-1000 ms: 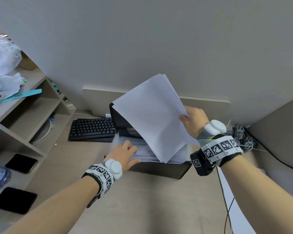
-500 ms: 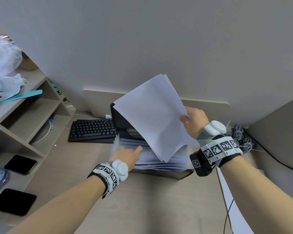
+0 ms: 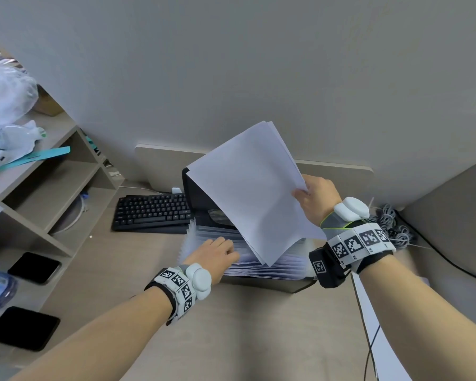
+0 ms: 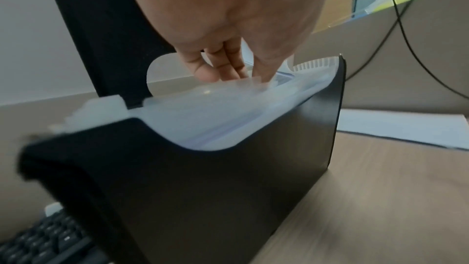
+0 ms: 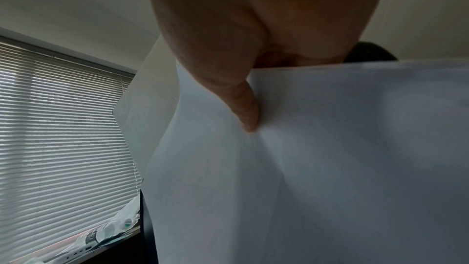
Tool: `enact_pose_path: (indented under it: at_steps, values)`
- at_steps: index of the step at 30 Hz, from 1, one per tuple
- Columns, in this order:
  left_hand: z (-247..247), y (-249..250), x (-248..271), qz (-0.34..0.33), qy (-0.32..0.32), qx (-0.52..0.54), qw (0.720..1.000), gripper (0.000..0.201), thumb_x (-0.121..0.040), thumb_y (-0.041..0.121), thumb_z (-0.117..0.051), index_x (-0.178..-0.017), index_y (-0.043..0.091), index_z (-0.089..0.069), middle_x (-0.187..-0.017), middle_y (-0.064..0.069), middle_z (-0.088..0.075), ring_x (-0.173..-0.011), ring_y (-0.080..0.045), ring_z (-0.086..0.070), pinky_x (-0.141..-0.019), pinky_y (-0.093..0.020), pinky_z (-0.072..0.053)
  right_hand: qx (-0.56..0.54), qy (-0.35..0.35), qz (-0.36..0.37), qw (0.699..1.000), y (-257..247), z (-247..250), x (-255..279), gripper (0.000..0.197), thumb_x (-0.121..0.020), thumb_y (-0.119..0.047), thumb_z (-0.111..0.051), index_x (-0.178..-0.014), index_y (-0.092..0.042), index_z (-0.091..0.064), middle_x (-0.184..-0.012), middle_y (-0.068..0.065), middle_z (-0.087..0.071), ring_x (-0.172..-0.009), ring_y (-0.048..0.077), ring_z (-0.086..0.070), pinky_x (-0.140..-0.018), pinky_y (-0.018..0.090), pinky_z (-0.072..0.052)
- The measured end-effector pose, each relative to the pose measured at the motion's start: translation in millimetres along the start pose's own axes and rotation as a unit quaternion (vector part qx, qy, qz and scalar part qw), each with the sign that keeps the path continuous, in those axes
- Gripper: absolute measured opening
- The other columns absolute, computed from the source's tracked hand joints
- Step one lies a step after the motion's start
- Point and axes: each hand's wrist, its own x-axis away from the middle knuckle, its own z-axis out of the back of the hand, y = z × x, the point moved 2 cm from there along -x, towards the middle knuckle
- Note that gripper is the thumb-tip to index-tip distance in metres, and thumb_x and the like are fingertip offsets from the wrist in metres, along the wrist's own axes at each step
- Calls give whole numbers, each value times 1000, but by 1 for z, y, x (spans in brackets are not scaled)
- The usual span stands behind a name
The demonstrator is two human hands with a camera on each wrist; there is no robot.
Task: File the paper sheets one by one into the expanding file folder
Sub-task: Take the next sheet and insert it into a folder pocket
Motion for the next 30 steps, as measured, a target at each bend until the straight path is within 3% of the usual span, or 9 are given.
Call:
enact_pose_path:
  at_steps: [2, 4, 8, 11, 16, 19, 24, 30]
  values:
    - [0, 1, -1, 30, -13, 44, 998, 24, -89, 11, -49, -111, 20, -56, -116, 0, -54, -105, -23, -47, -82, -31, -37, -4, -2, -2, 1000, 1, 1, 1, 14, -88, -8, -49, -74, -12, -49, -71, 11, -55, -70, 34, -45, -64, 38, -42]
    - [2, 3, 0, 55, -9, 96, 994, 26, -92, 14, -42, -113, 19, -56, -117, 1, -57, -109, -22, -47, -87, -31, -39, -8, 3, -2, 1000, 3, 2, 1, 17, -87, -9, -50, -71, -13, -46, -69, 11, -53, -68, 32, -42, -61, 36, -39]
    - [0, 1, 3, 110, -8, 181, 977, 29, -94, 28, -42, -123, 24, -42, -105, 4, -64, -95, -23, -61, -80, -38, -51, -10, 9, -5, 1000, 5, 4, 1, 19, -87, -10, -50, -69, -12, -45, -66, 11, -51, -66, 31, -40, -60, 37, -39]
    - [1, 3, 1, 108, -20, 155, 982, 39, -97, 39, -38, -134, 30, -28, -99, 2, -67, -89, -27, -63, -75, -40, -53, -13, 7, -8, 1000, 5, 4, 1, 23, -87, -9, -50, -66, -15, -41, -65, 10, -50, -65, 30, -40, -60, 36, -38]
    - [7, 9, -7, 112, -54, 120, 985, 46, -101, 38, -33, -145, 34, -19, -95, -9, -67, -86, -32, -63, -70, -38, -49, -18, 4, -10, 1000, 7, 5, 1, 17, -86, -9, -50, -70, -10, -47, -63, 9, -50, -65, 30, -41, -59, 34, -36]
    - [8, 13, -8, 97, -69, 107, 987, 42, -101, 39, -32, -142, 33, -26, -99, -11, -68, -90, -33, -63, -72, -39, -50, -18, 2, -10, 1000, 8, 6, 2, 14, -86, -9, -50, -72, -6, -50, -64, 10, -52, -65, 30, -42, -59, 34, -36]
    - [3, 18, -7, 64, -90, 78, 991, 29, -102, 40, -31, -127, 29, -41, -100, -9, -67, -90, -32, -61, -73, -37, -47, -23, 4, -5, 1000, 9, 7, 2, 18, -86, -8, -49, -69, -11, -46, -63, 9, -51, -65, 30, -41, -60, 34, -37]
    - [-2, 12, -4, 113, -98, 138, 979, 35, -99, 47, -38, -129, 32, -49, -109, -7, -68, -102, -30, -61, -82, -36, -49, -24, 3, 0, 1000, 9, 4, 1, 18, -87, -9, -49, -70, -13, -46, -65, 9, -52, -66, 31, -42, -61, 35, -39]
